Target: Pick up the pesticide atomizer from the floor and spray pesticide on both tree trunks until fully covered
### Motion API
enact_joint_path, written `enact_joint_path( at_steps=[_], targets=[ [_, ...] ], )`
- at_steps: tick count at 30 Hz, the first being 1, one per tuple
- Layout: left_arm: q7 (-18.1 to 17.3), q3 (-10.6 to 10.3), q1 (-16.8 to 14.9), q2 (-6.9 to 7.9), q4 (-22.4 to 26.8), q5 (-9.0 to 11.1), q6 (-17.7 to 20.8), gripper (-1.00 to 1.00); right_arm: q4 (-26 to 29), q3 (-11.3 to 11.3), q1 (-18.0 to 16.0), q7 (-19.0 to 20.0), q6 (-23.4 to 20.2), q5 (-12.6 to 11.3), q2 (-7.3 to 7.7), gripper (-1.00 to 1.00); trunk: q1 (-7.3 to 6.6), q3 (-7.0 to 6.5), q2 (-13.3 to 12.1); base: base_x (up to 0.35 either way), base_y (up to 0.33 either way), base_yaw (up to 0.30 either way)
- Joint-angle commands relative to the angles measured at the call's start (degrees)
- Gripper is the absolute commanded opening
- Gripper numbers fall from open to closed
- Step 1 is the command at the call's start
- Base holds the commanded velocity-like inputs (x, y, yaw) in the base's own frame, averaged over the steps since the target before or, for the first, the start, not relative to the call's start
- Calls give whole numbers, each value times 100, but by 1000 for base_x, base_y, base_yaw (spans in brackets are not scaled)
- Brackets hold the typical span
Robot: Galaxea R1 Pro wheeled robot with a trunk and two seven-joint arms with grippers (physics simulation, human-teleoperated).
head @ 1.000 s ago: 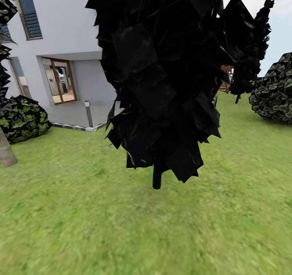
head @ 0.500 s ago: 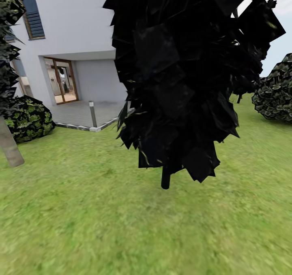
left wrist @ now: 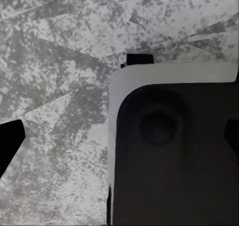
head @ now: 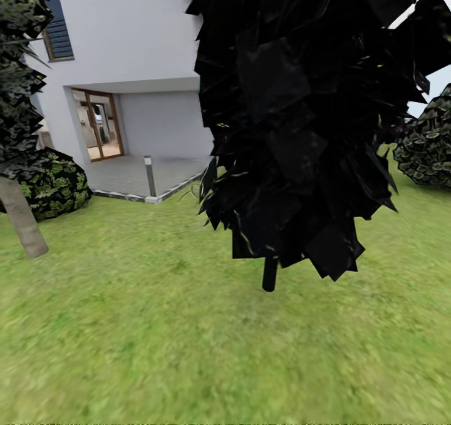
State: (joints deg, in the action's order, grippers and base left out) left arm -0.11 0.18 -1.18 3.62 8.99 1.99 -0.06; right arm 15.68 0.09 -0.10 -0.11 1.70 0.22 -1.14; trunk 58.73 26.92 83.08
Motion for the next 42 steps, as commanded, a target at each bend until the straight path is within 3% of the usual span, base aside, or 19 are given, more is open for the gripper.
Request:
enact_joint_path(
  at_steps=[1, 3, 6, 10, 14, 18, 20, 23, 28, 42],
  targets=[
    [1, 15, -24, 53, 165, 20, 2, 100, 202, -1, 2, 1, -1, 1, 0, 100, 0, 1, 0, -81, 335, 0],
    [-4, 67, -105, 117, 514, 74, 4, 100, 698, -1, 2, 2, 1, 26, 8, 100, 0, 1, 0, -81, 336, 0],
    [-6, 91, -449, 145, 813, 105, 4, 100, 1478, -1, 2, -3, 17, 269, 36, 100, 0, 1, 0, -31, 335, 0],
    [-7, 101, -850, 154, 868, 109, -1, 100, 2059, -1, -18, -6, 204, 507, 43, 100, 0, 1, 0, -8, 335, 0],
    [-7, 104, -1202, 154, 908, 116, -9, 100, 2393, -5, -51, -6, 646, 591, 56, 100, 0, 1, 0, -1, 335, 0],
    [-7, 127, -1368, 164, 971, 117, -14, 100, 2438, -11, -58, -4, 976, 617, 142, 100, 0, 1, 0, 0, 336, 0],
    [-7, 240, -1374, 171, 991, 116, -103, 100, 2346, -19, -59, -7, 1086, 622, 205, 100, 0, 1, 0, 0, 337, 0],
    [15, 487, -1362, 175, 957, 89, -640, 100, 2161, -37, -60, -17, 1158, 616, 286, 100, 0, 1, 0, 0, 337, 67],
    [40, 585, -1368, 187, 927, 69, -1201, 100, 2092, -51, -60, -23, 1180, 607, 320, 100, 0, 1, 0, 0, 334, 222],
    [87, 614, -1376, 211, 914, 105, -1288, 100, 2020, -45, -62, -24, 1184, 594, 301, 100, 0, 36, 0, 7, 66, 272]
  ],
)
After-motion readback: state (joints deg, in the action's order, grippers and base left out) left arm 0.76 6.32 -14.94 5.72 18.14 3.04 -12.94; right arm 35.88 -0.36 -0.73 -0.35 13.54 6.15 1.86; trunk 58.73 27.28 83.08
